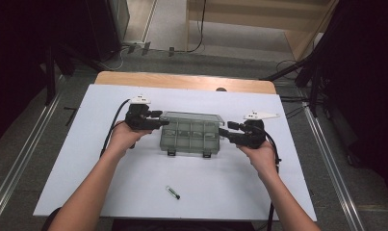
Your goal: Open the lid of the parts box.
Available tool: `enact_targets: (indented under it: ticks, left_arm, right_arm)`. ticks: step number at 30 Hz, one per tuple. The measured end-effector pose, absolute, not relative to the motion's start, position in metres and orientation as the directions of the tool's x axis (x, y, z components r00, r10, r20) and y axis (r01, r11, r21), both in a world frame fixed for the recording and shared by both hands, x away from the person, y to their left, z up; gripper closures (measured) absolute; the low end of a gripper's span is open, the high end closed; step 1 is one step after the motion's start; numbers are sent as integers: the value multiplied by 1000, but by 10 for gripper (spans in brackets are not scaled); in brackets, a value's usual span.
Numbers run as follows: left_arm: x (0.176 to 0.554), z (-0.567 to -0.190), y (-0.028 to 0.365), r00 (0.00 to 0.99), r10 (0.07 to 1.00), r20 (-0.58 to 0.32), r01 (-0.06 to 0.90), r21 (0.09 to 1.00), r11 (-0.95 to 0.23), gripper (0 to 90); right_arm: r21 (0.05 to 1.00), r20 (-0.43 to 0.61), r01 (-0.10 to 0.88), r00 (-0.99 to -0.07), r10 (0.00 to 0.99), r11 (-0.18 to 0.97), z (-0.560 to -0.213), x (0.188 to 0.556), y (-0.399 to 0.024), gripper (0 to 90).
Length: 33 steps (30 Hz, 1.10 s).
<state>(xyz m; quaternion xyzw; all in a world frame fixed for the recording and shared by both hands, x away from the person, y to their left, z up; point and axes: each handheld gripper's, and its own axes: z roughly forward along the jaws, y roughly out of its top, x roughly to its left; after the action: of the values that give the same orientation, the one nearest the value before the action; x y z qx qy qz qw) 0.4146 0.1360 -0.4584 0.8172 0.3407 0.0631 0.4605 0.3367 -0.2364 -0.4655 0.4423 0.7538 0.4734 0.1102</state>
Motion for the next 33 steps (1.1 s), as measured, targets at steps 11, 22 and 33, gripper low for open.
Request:
enact_targets:
  ticks: [11,22,33]
  left_arm:
    - [417,-459,135,753,620,-219,500,803,-324,461]
    - [417,-457,134,747,629,-215,497,809,-314,485]
    - [417,-455,133,739,639,-215,494,818,-295,484]
  right_arm:
    - [827,243,540,-592,768,155,-465,358,-229,495]
    - [833,243,535,-583,775,141,-462,368,-226,540]
    - [836,227,529,-575,786,145,-457,375,-226,560]
